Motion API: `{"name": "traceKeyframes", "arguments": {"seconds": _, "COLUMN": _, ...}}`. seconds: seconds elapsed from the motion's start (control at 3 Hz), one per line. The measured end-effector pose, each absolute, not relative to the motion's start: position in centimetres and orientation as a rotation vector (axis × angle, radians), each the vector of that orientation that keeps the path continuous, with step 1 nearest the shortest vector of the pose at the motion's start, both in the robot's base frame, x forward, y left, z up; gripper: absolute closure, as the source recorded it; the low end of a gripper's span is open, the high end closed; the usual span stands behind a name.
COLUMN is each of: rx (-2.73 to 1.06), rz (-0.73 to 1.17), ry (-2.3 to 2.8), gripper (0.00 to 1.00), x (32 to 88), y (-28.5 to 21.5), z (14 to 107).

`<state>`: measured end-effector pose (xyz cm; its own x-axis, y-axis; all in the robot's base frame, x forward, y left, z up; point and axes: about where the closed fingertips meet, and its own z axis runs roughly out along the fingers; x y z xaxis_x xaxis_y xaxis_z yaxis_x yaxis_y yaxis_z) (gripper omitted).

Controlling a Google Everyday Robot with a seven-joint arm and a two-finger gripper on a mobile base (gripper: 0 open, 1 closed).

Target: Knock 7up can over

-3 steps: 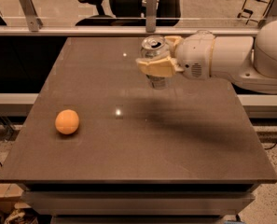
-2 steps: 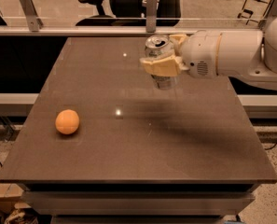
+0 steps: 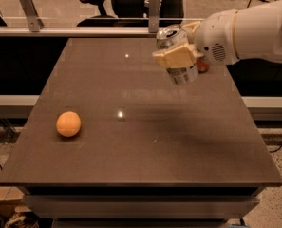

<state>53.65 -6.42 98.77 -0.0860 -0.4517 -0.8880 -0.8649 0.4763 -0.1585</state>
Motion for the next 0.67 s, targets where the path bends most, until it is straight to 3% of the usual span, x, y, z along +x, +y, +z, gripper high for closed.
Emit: {"name": "traceKeyframes", "arguments": {"seconds": 0.67, "rx": -1.17, "rz": 0.394, "ry": 1.935, "gripper": 1.0, "x": 54.0, "y": -8.9, "z": 98.4}}
